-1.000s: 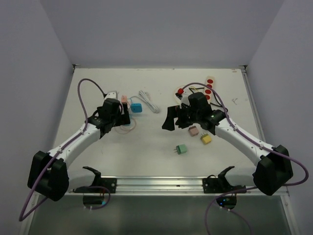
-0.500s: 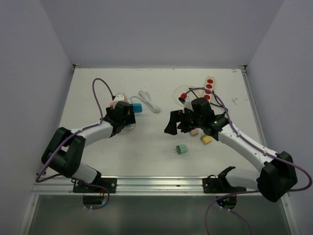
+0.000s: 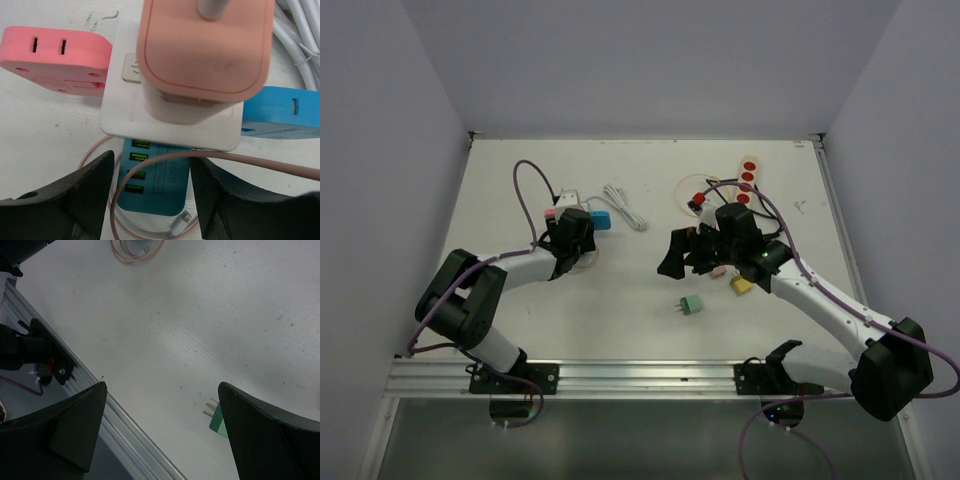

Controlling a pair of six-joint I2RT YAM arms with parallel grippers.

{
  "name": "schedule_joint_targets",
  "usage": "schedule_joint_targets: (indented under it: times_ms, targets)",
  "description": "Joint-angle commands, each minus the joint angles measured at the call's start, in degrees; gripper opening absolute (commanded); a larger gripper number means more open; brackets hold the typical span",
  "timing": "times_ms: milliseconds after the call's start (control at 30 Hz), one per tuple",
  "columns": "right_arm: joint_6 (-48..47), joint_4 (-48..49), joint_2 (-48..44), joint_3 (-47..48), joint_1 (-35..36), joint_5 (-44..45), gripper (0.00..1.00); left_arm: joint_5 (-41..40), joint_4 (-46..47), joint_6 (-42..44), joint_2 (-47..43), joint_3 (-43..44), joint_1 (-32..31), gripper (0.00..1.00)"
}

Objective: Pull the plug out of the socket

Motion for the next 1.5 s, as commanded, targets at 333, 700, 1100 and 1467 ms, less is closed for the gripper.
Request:
schedule_joint_targets:
  times_ms: [333, 700, 1100, 1467]
  targets:
    - [-6.6, 5.8, 2.5, 2.4, 0.4, -2.7, 0.94, 4.8, -3.8, 1.5, -8.6, -3.1, -5.0, 0.12]
    - [-15.3, 9.1, 14.8, 9.8, 6.1, 3.8, 0.87, 18.8, -14.4, 3.7, -17.1, -3.5, -8.1, 0.0]
    - [-19.0, 10.1, 26.3, 18.8, 12.5, 6.7, 0.77, 23.5, -17.7, 4.8, -18.6, -1.5, -8.2, 0.0]
    - [-19.6, 11.3, 33.4, 21.8, 13.1, 7.5, 0.61, 24.3, -18.1, 4.4, -19.6, -1.4, -8.2, 0.0]
